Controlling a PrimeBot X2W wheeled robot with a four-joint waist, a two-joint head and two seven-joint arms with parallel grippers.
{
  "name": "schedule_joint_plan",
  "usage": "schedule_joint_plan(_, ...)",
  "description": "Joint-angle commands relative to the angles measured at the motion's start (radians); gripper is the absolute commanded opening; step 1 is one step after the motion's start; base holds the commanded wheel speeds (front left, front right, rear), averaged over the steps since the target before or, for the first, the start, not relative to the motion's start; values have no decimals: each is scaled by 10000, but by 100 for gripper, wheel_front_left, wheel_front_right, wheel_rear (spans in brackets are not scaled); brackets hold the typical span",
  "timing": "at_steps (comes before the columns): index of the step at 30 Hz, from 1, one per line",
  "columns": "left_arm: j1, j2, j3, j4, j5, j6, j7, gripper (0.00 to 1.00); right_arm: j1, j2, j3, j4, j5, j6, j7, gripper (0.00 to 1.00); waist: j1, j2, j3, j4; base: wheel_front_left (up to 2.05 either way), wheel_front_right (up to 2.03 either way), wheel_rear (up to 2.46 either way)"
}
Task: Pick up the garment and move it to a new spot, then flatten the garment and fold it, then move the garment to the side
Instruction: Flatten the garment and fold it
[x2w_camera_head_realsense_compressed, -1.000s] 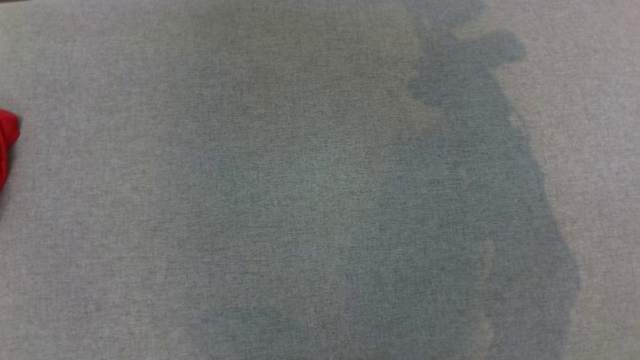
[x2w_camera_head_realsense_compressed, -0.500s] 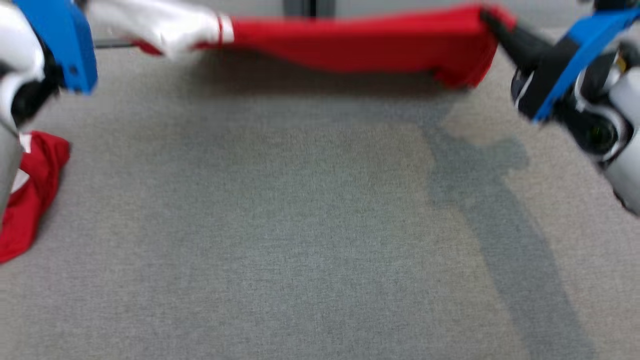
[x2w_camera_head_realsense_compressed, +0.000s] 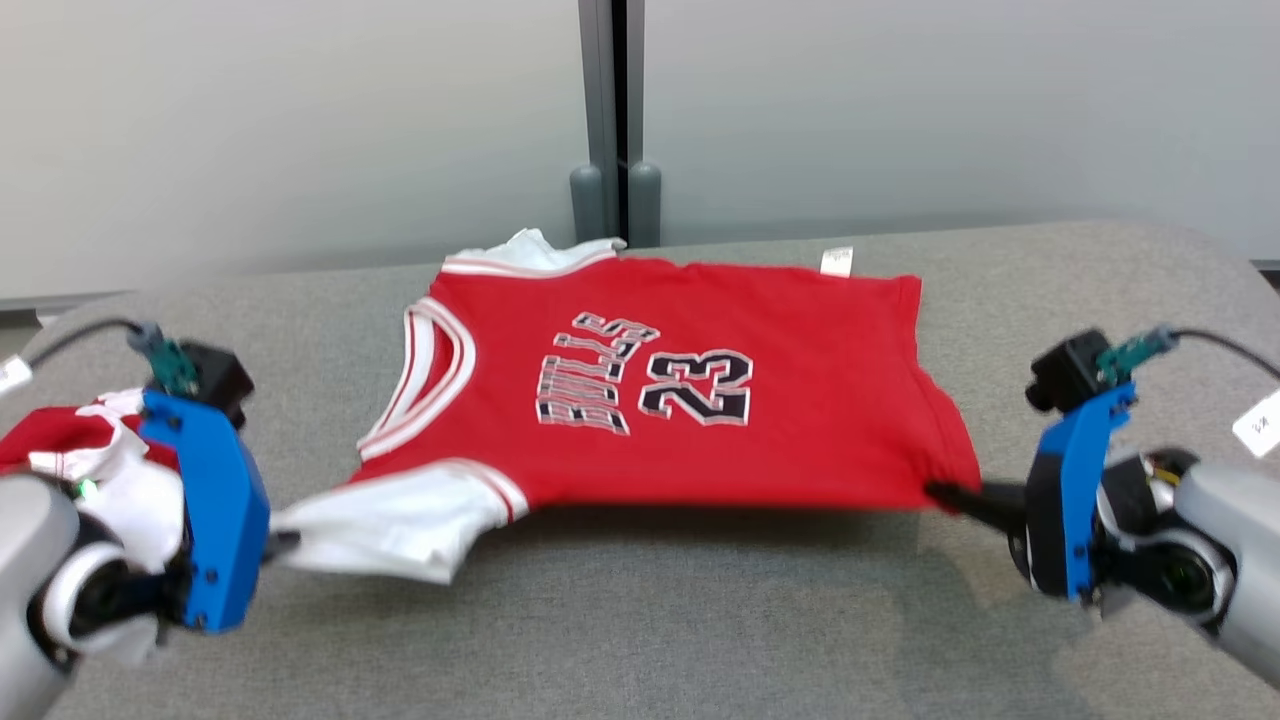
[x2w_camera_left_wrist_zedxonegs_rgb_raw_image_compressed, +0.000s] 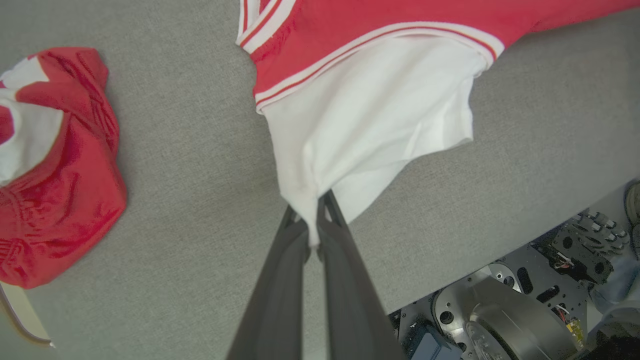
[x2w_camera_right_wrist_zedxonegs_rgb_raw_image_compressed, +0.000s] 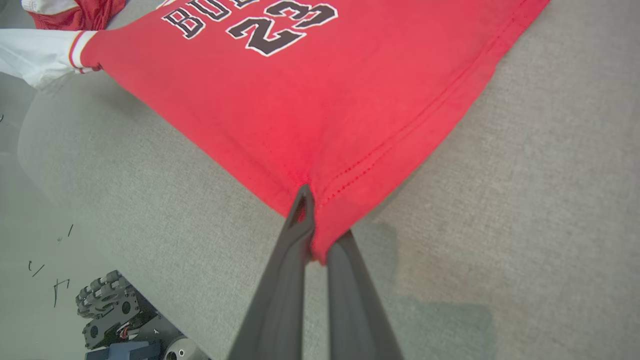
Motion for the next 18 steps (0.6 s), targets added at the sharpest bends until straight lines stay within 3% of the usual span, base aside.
schedule_joint_plan(1, 442, 263, -7, -616, -282, 295, 186, 0, 456, -258, 54, -311, 42, 1, 180, 0, 4, 4, -240, -154, 0, 0, 0)
schedule_joint_plan(9, 2601, 1940, -357, -4320, -1547, 1874, 958, 0, 2266, -1925, 108, -2042, 298, 1, 1801, 0, 4, 4, -452, -161, 0, 0, 0)
schedule_joint_plan(15, 3392, 2883, -225, -5868, -2502, 2503, 1095, 0, 2706, -2606, 27, -2907, 348, 1, 2608, 0, 4, 4, -421, -317, 0, 0, 0)
schedule_joint_plan(18, 3309, 3034, -101, -6152, -2657, 2626, 1158, 0, 2606, -2628, -108, -2992, 429, 1, 2829, 0, 4, 4, -361, -404, 0, 0, 0)
